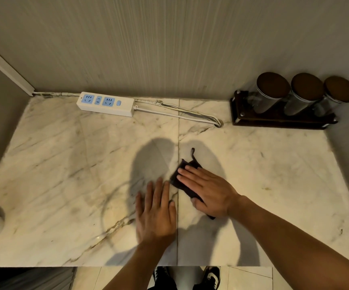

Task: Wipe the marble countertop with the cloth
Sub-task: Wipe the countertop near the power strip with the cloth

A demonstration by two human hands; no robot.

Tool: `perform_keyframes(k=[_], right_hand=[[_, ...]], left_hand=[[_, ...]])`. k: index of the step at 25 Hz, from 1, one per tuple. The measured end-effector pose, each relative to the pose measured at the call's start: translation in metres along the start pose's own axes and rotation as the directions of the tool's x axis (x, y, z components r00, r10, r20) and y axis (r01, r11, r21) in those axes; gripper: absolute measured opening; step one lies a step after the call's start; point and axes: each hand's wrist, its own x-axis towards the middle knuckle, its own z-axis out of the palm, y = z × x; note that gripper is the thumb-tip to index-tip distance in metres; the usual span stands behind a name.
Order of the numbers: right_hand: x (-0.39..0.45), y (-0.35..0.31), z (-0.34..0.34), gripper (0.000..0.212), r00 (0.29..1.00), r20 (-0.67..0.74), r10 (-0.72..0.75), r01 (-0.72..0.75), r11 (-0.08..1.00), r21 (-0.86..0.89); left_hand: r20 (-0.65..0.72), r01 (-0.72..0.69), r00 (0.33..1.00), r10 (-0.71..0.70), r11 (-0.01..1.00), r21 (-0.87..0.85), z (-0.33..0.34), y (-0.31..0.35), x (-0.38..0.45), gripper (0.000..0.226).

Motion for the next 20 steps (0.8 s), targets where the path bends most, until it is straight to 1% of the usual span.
perform_keyframes(k=[6,10,13,17,20], right_hand=[[0.033,0.023,-0.008,0.068,0.994,-0.029,0.102,-0.102,0.995,0.008],[0.053,0.036,-0.014,0.069,0.990,-0.032,0.138,-0.138,0.990,-0.006],[0.064,0.042,-0.016,0.069,0.980,-0.048,0.193,-0.192,0.981,0.010],[0.077,0.045,-0.015,0.070,0.944,-0.084,0.318,-0.315,0.948,0.047],[0.085,0.043,-0.014,0.068,0.889,-0.104,0.446,-0.435,0.893,0.114]], left_hand=[[0.022,0.025,0.999,-0.026,0.999,0.023,0.002,0.000,0.001,0.055],[0.034,0.009,0.999,-0.010,1.000,0.029,0.001,0.000,0.001,0.056],[0.044,0.012,0.999,-0.012,1.000,0.018,0.000,0.000,0.001,0.056],[0.053,0.014,0.998,-0.015,1.000,0.019,0.000,0.000,0.002,0.055],[0.054,0.008,0.999,-0.010,1.000,0.021,-0.001,0.000,0.002,0.055]])
